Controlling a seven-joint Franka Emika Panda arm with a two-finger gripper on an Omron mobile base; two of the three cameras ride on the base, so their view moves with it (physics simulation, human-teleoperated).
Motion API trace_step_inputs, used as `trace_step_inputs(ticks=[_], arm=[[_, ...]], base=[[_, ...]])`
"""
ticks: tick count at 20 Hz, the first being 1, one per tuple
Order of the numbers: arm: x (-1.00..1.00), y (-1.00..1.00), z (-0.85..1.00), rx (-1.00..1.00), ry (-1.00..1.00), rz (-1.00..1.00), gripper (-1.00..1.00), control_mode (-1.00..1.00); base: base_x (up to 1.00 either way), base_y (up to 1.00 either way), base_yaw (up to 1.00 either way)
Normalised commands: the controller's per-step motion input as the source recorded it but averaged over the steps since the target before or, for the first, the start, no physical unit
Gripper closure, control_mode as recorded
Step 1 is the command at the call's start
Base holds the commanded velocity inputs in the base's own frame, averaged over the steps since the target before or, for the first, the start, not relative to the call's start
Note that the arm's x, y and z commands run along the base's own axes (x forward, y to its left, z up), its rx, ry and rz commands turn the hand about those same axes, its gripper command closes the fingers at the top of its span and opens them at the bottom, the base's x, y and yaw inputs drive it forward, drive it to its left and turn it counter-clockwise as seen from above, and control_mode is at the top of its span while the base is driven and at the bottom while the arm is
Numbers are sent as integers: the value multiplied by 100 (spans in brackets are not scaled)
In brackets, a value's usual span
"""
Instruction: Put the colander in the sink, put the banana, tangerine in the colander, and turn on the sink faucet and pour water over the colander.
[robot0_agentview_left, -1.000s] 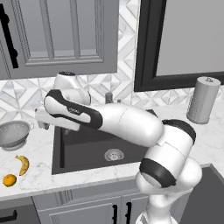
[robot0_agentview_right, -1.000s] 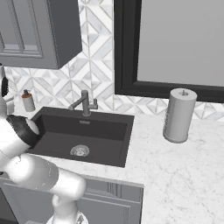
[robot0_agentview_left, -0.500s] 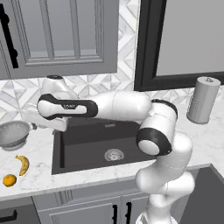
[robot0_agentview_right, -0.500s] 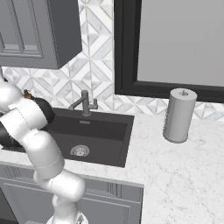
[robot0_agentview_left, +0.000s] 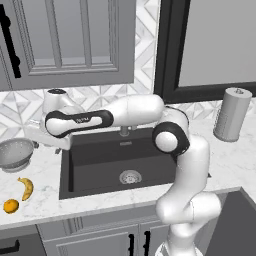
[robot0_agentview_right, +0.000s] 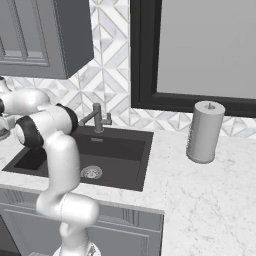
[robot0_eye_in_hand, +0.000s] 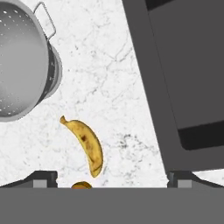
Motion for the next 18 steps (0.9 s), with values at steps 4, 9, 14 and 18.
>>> trace_step_inputs(ticks=[4,9,14,18], arm=[[39,27,-25,0,0,0,-100,-100],[36,29,-16,0,0,0,-100,-100],[25,19,-27,0,0,0,-100,-100],[11,5,-38,0,0,-2,-100,-100]], base=[[0,0,0],[0,0,0],[0,0,0],[0,0,0]])
